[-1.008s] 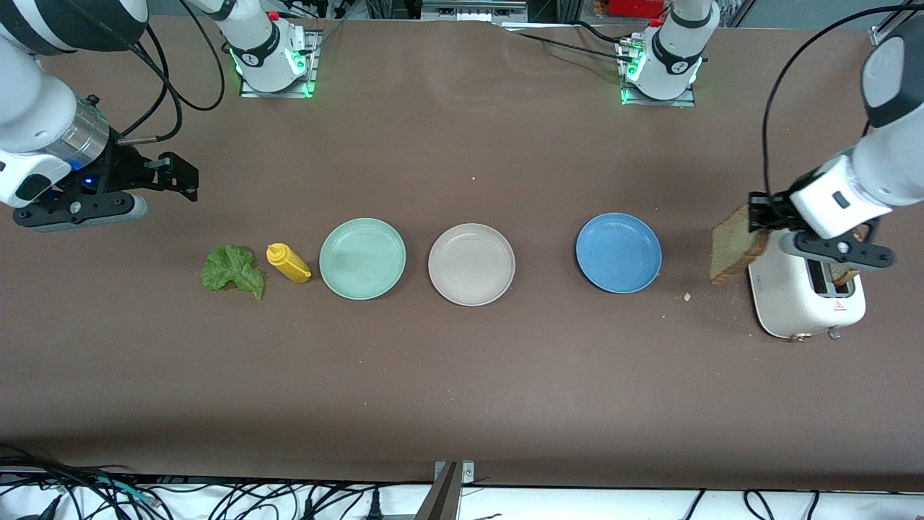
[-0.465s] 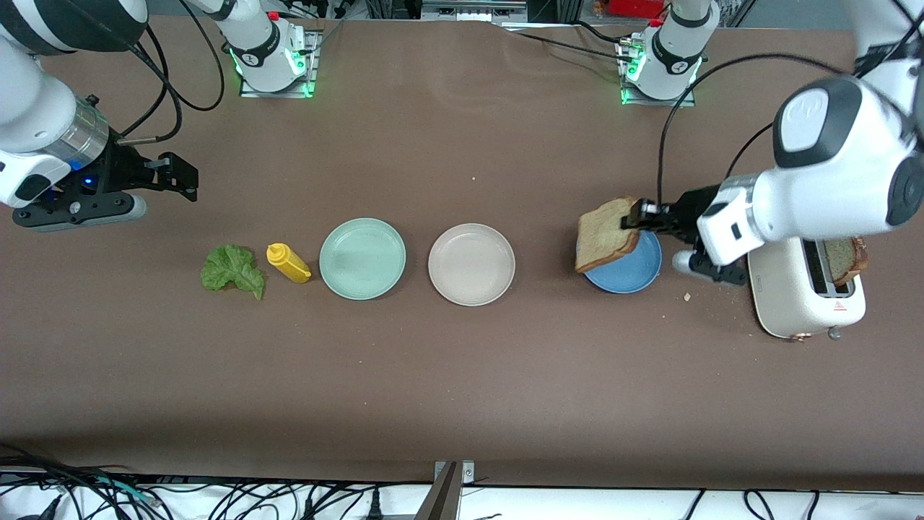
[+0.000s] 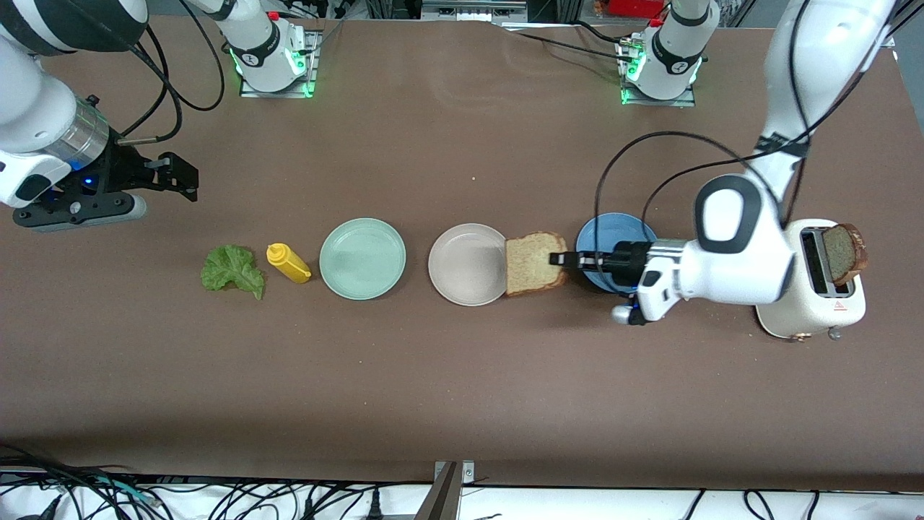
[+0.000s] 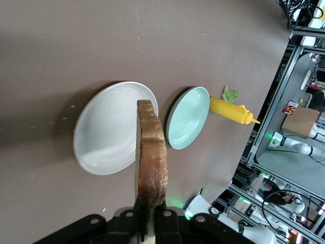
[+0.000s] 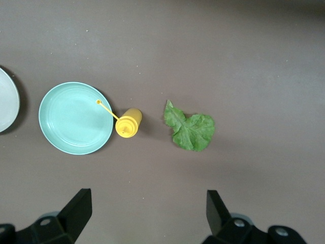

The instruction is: Make sandwich in beige plate with both arms

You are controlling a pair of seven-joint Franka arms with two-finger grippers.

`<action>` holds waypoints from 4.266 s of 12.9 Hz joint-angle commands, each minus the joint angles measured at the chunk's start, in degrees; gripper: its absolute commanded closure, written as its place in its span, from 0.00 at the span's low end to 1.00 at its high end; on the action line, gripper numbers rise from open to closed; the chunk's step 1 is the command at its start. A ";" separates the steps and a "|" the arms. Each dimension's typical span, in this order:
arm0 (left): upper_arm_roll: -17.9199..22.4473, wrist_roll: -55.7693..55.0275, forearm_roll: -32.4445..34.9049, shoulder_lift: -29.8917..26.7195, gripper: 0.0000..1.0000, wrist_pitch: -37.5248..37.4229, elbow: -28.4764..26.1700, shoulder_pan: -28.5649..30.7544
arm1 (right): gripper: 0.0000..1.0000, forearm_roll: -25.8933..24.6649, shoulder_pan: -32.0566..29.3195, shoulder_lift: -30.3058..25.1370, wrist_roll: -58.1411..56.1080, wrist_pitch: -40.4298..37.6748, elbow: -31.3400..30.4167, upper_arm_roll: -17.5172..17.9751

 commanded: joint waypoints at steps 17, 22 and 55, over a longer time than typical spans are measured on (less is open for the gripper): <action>0.29 13.97 -8.39 10.37 0.00 13.90 -2.55 -9.26 | 0.00 1.11 -0.05 -0.33 -0.58 -0.59 0.15 -0.15; 0.46 13.18 2.22 7.64 0.00 12.41 -2.54 -7.24 | 0.00 1.11 -0.05 -0.33 -0.67 -0.59 0.15 -0.24; 17.69 -9.58 45.33 -33.94 0.00 -18.97 -1.32 -9.00 | 0.00 4.37 -4.27 0.19 -4.26 -4.20 0.15 -2.96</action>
